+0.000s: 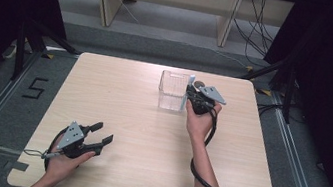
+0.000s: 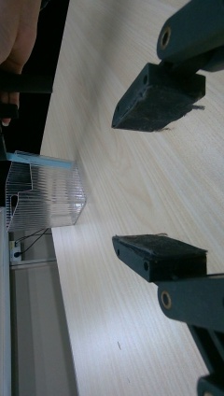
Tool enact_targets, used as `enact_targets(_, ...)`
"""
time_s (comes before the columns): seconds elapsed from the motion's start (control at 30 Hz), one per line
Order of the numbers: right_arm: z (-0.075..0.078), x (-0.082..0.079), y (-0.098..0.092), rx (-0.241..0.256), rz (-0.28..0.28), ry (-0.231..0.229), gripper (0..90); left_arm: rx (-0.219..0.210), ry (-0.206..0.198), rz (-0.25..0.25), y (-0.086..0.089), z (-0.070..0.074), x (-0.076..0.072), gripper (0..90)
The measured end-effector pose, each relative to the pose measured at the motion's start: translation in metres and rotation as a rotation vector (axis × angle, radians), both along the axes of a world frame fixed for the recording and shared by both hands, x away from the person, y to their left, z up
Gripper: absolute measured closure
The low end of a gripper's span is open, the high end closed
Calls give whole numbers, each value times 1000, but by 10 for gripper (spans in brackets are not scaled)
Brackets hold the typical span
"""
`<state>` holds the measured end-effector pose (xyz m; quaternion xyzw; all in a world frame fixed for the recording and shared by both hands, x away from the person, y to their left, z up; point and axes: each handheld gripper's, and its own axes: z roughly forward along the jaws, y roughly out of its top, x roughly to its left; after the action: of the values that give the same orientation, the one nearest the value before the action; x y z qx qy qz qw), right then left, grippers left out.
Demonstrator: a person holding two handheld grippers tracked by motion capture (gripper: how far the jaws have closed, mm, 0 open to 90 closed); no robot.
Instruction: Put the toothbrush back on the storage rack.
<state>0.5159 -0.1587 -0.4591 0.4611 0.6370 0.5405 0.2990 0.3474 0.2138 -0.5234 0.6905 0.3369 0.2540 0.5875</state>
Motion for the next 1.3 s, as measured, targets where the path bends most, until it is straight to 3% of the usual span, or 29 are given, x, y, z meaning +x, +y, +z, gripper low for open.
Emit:
enact_targets(0.2,-3,-1,0,5,-1,5,851,2,0,-1,0,0,0,364)
enact_targets(0.27,-4,0,-1,-14,3,-9,851,-1,1,0,0,0,0,364)
enact_targets(0.3,-4,-1,0,10,-10,5,850,-1,1,0,0,0,0,364)
enact_targets(0.37,-4,0,-1,-18,5,-8,847,-1,1,0,0,0,0,364)
enact_targets(0.63,-3,-1,-1,8,-8,5,811,-2,1,-1,0,0,0,364)
enact_targets(0.83,-4,-1,-1,12,-14,11,746,-1,0,-1,0,0,0,364)
enact_targets(0.87,-4,-1,-2,-10,-21,-3,708,-2,1,-1,0,0,0,364)
enact_targets(1.07,-3,-3,-1,6,-35,10,607,-2,0,-2,0,0,0,364)
enact_targets(1.1,-3,-2,-2,-6,-30,-5,587,-14,-7,-8,0,-1,1,364)
enact_targets(1.3,0,-5,-1,-29,-44,17,483,-3,0,-1,0,0,0,364)
